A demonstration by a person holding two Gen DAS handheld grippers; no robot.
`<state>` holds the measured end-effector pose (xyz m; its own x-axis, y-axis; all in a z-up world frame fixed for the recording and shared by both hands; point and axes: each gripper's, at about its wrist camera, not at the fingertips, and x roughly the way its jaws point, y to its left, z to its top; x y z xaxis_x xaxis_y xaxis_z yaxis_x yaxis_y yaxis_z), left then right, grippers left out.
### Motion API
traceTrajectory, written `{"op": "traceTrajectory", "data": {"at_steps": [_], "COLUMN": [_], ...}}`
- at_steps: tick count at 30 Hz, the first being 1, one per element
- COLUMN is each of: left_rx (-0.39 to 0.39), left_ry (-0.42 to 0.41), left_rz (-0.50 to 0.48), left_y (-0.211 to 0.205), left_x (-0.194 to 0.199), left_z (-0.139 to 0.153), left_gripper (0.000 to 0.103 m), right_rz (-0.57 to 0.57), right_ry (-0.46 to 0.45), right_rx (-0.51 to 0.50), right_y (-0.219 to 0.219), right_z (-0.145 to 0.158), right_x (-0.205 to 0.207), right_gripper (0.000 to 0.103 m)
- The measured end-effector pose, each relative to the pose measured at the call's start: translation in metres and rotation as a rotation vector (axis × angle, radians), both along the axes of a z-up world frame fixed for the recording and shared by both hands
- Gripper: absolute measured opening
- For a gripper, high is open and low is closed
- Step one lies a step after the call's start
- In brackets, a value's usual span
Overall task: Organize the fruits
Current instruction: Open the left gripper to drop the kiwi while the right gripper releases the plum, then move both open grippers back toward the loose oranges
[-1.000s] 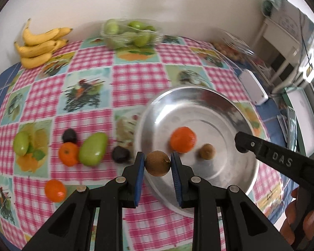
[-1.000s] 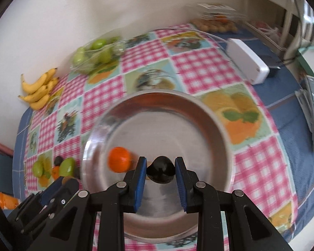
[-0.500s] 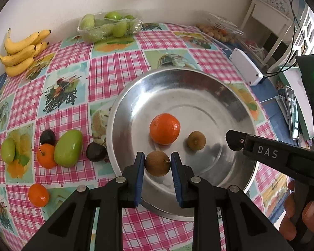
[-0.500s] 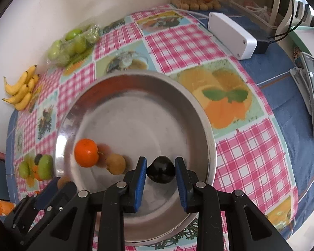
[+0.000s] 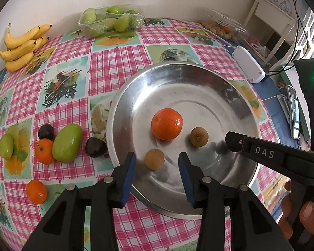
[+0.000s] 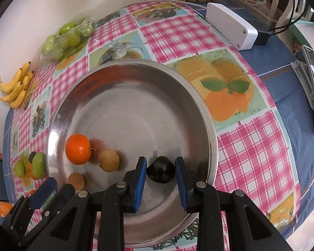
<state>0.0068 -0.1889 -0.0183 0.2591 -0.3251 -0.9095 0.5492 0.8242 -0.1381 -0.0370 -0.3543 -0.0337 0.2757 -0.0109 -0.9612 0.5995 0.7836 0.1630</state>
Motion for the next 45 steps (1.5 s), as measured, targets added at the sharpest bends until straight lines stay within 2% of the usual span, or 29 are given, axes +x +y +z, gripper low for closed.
{"op": "traceTrajectory", "data": {"at_steps": [2, 3, 4, 8, 10, 13, 15, 17, 21, 24, 29, 31, 33, 40, 45], "left_rx": [-0.006, -0.011, -0.017, -0.044, -0.056, -0.062, -0.06, -0.057, -0.036, -0.013, -0.008, 0.009, 0.022, -0.002, 0.007], "left_ry": [0.001, 0.001, 0.001, 0.01, 0.017, 0.014, 0.012, 0.023, 0.021, 0.009, 0.017, 0.013, 0.009, -0.022, -0.045], "left_rz": [0.006, 0.008, 0.009, 0.025, 0.058, 0.116, 0.168, 0.246, 0.38, 0.463, 0.554, 0.573, 0.59, 0.601, 0.583], "left_y": [0.001, 0.002, 0.003, 0.007, 0.013, 0.026, 0.036, 0.052, 0.08, 0.101, 0.128, 0.134, 0.14, 0.152, 0.154], "left_x": [0.0, 0.0, 0.001, 0.004, 0.008, 0.015, 0.021, 0.029, 0.043, 0.047, 0.054, 0.056, 0.057, 0.055, 0.055], "left_z": [0.002, 0.004, 0.005, 0.011, 0.013, 0.017, 0.019, 0.018, 0.014, 0.01, 0.001, -0.002, -0.004, -0.001, 0.0], "left_gripper": [0.048, 0.05, 0.05, 0.052, 0.062, 0.067, 0.069, 0.075, 0.077, 0.093, 0.093, 0.094, 0.097, 0.097, 0.097], "right_rz": [-0.002, -0.003, -0.002, 0.001, 0.004, 0.015, 0.026, 0.043, 0.072, 0.091, 0.113, 0.125, 0.136, 0.16, 0.174], "right_ry": [-0.003, -0.007, -0.017, -0.043, -0.056, -0.067, -0.068, -0.067, -0.063, -0.066, -0.076, -0.082, -0.092, -0.145, -0.202], "right_rx": [-0.002, -0.007, -0.01, -0.024, -0.024, -0.035, -0.045, -0.05, -0.058, -0.068, -0.082, -0.085, -0.087, -0.061, -0.066], "right_y": [-0.001, -0.001, -0.001, -0.001, 0.0, 0.003, 0.005, 0.01, 0.019, 0.024, 0.031, 0.034, 0.038, 0.046, 0.055], "right_z": [0.002, 0.004, 0.007, 0.017, 0.021, 0.026, 0.027, 0.027, 0.027, 0.028, 0.027, 0.026, 0.027, 0.03, 0.035], "right_x": [-0.001, -0.002, -0.001, -0.001, -0.002, -0.002, 0.001, 0.004, 0.007, 0.01, 0.012, 0.012, 0.012, 0.012, 0.012], "right_gripper": [0.048, 0.058, 0.061, 0.063, 0.068, 0.073, 0.074, 0.075, 0.081, 0.088, 0.095, 0.103, 0.103, 0.103, 0.103]}}
